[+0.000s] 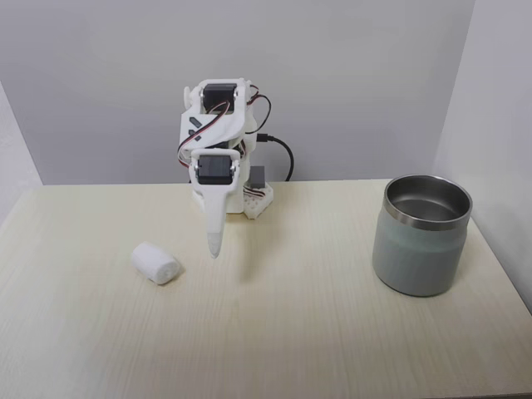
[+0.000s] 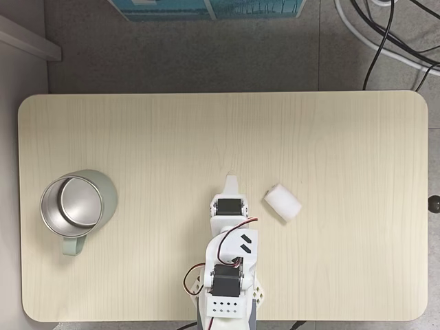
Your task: Grasp a dressing and put it in the cup.
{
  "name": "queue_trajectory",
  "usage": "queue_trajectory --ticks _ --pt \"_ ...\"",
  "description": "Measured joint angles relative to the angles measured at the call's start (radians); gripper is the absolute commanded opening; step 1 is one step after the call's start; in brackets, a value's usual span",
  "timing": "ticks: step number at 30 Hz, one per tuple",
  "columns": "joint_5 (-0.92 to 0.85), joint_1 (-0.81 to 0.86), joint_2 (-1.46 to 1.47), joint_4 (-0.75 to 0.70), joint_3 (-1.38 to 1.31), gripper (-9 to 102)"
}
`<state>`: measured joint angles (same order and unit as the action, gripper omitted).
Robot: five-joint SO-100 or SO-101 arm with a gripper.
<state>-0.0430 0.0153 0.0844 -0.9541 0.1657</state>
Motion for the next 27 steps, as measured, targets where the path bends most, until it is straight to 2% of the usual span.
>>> queue_trajectory --ticks 22,27 --pt "0.037 0.048 0.002 -0.002 0.0 0" --pt "0.037 0.086 -0.018 -0.083 0.143 1"
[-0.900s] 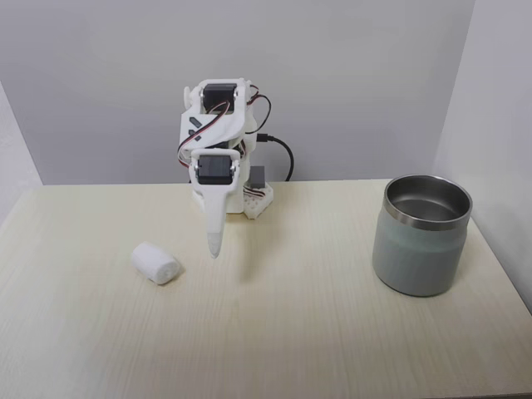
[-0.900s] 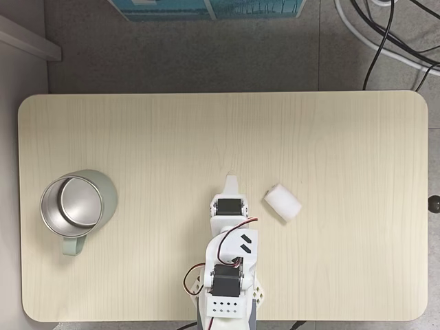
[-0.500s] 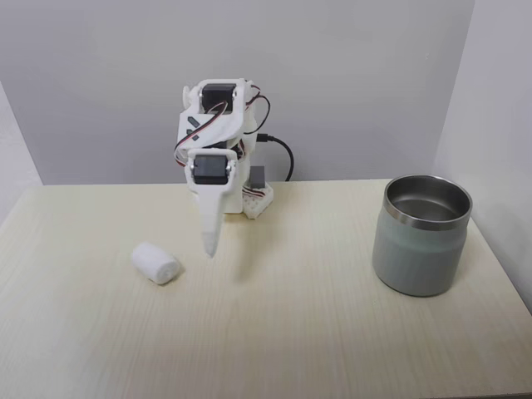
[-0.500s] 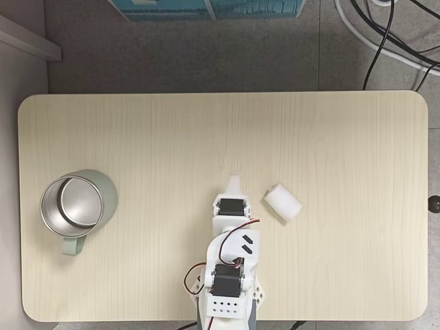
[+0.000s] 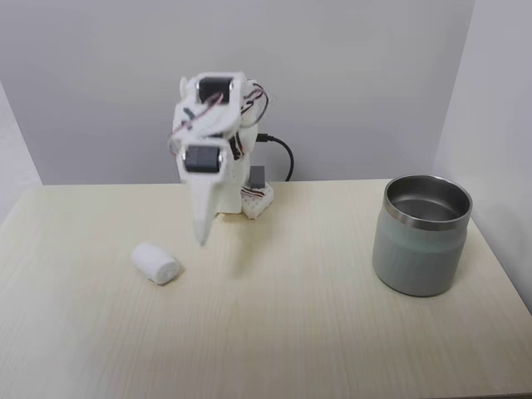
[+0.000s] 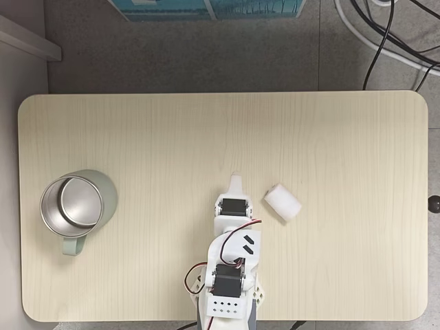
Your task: Grasp a dressing and put it in the cup.
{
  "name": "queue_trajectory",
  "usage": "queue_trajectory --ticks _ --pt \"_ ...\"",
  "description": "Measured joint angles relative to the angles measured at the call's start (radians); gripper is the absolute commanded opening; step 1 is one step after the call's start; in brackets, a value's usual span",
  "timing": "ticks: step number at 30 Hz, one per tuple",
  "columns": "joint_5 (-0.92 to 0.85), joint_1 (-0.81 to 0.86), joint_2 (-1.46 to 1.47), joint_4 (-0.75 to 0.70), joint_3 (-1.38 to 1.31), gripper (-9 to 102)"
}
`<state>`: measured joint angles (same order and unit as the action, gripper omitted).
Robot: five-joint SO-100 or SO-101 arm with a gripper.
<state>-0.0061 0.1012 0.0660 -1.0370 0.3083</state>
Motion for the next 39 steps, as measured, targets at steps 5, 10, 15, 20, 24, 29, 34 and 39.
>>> queue_trajectory --ticks 5,10,15,20,24,29,34,39 --pt "0.034 0.052 -0.267 -0.104 0.308 13" --pt "0.106 0.164 -0.598 -0.272 0.62 25" --pt "0.149 0.295 -0.842 -0.399 0.815 30" --pt "0.229 0.325 -0.983 -0.462 0.841 32" --pt "0.27 0.324 -1.075 -0.465 0.821 32" --pt "0.311 0.324 -1.2 -0.423 0.764 32" --pt "0.295 0.321 -1.249 -0.293 0.644 33" --pt "0.293 0.319 -1.249 -0.123 0.497 33"
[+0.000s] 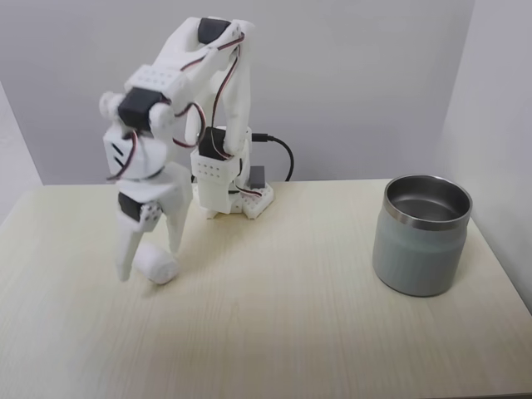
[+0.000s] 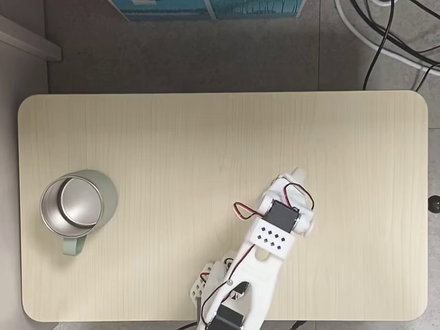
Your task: Grasp a dressing and put it in the cup.
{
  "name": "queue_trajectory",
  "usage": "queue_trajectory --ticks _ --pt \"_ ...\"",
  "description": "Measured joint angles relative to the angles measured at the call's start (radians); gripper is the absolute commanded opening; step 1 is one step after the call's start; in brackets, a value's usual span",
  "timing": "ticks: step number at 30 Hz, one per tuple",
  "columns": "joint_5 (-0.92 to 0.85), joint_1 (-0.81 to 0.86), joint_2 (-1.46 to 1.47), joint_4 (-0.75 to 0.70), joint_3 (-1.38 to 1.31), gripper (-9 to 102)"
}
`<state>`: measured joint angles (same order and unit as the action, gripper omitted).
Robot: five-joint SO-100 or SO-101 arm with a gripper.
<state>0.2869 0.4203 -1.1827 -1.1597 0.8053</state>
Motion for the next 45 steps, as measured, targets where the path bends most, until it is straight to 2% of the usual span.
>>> queue_trajectory --ticks 8,12,18,24,29,32,39,45 --pt "-0.057 0.009 0.058 0.172 -0.17 33" --pt "-0.075 0.018 0.129 0.184 -0.209 32" --pt "-0.075 0.035 0.058 0.189 -0.201 27" --pt "-0.077 0.067 0.055 0.19 -0.198 17" --pt "-0.114 0.078 0.057 0.193 -0.196 0" --pt "-0.146 0.078 0.046 0.198 -0.181 0" --pt "-0.152 0.078 0.021 0.175 -0.143 0" --pt "-0.152 0.058 -0.015 -0.043 0.094 0"
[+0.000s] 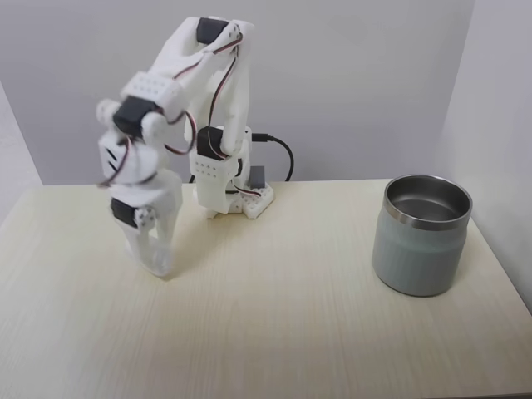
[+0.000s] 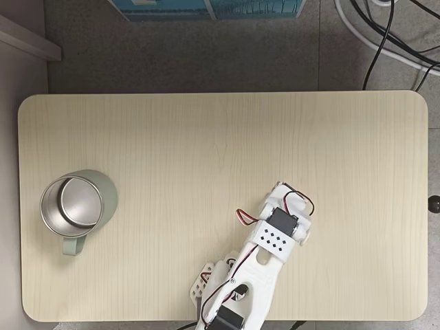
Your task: Grasp a dressing and put it in the cup.
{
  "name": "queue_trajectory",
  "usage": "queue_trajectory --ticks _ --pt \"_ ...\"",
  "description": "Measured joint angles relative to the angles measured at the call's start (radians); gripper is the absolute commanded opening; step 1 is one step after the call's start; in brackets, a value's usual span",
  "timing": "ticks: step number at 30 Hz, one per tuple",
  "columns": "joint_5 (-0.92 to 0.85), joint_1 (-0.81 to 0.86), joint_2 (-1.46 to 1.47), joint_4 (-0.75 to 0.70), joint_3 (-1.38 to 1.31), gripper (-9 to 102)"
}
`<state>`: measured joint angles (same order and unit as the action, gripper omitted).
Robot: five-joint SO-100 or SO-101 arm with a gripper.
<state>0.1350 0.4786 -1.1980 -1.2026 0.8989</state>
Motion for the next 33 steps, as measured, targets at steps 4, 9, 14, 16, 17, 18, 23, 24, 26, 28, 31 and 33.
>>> queue_trajectory --ticks 4,9,14,16,17,18,23,24,26,28,31,33 --pt "0.018 -0.041 0.0 -0.175 0.224 0" --pt "0.064 -0.114 0.0 -0.376 0.518 0" --pt "0.127 -0.23 0.0 -0.518 0.787 0" --pt "0.153 -0.293 0.002 -0.549 0.867 0" --pt "0.16 -0.328 0.002 -0.558 0.9 0" --pt "0.161 -0.364 0.002 -0.566 0.928 1" --pt "0.146 -0.617 0.0 -0.58 1.035 0" --pt "0.13 -0.678 0.0 -0.58 1.048 0" --pt "0.101 -0.808 -0.002 -0.58 1.068 0" --pt "0.067 -0.94 -0.006 -0.58 1.081 0" --pt "0.011 -1.132 -0.029 -0.574 1.091 0" --pt "-0.037 -1.264 -0.051 -0.563 1.098 0"
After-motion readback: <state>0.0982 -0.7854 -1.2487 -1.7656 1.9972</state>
